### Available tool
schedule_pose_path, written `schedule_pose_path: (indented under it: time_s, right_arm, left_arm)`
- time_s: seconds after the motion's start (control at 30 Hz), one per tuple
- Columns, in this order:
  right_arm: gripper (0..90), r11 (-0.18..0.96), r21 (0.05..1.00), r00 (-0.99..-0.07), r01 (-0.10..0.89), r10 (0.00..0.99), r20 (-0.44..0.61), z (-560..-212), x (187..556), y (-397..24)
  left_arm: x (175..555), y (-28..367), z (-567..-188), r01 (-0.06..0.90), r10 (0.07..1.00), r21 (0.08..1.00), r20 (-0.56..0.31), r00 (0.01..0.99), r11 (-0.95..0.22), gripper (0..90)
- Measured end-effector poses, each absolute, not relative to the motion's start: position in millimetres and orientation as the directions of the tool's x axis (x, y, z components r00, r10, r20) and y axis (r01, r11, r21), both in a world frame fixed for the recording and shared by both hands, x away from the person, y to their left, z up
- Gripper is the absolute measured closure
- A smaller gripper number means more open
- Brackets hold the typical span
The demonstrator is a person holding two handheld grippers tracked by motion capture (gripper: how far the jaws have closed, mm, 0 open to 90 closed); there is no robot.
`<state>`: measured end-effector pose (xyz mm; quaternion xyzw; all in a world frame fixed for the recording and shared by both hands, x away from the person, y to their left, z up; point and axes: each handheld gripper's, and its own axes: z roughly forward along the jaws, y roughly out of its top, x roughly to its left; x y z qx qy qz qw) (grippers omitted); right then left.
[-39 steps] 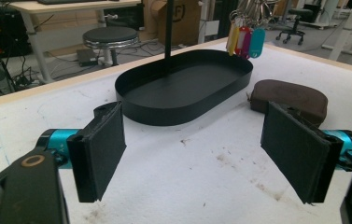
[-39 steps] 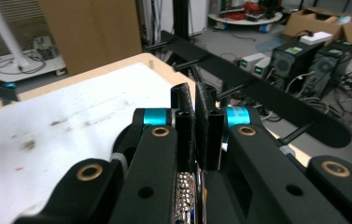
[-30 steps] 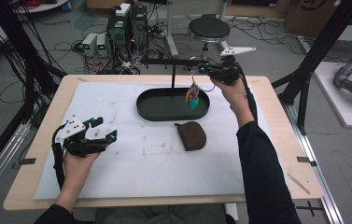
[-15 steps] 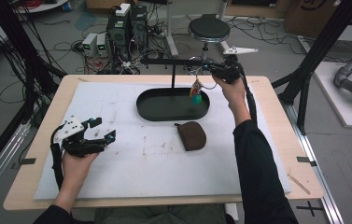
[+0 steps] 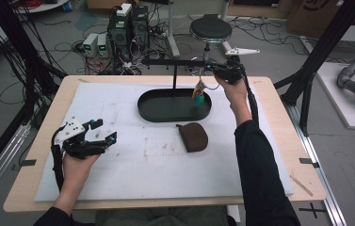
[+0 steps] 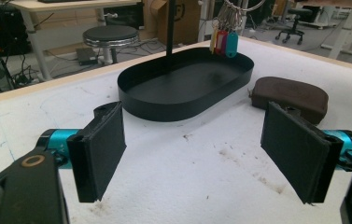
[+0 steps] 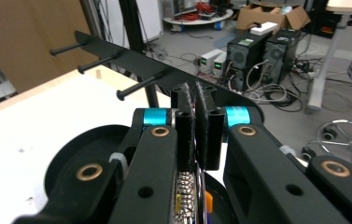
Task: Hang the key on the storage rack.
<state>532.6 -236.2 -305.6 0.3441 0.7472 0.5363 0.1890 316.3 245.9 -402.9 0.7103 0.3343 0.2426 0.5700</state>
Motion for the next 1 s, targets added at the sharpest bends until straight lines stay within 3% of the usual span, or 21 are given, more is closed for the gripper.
schedule_pose_path:
  time_s: [1.0]
  right_arm:
    - [85.6, 0.175, 0.938, -0.685, 0.3, 0.724, 0.084, -309.5, 536.1, -236.3]
  left_arm:
    - [314.4, 248.5, -402.5, 0.197, 0.752, 0.972, -0.037, 0.658, -0.124, 21.8]
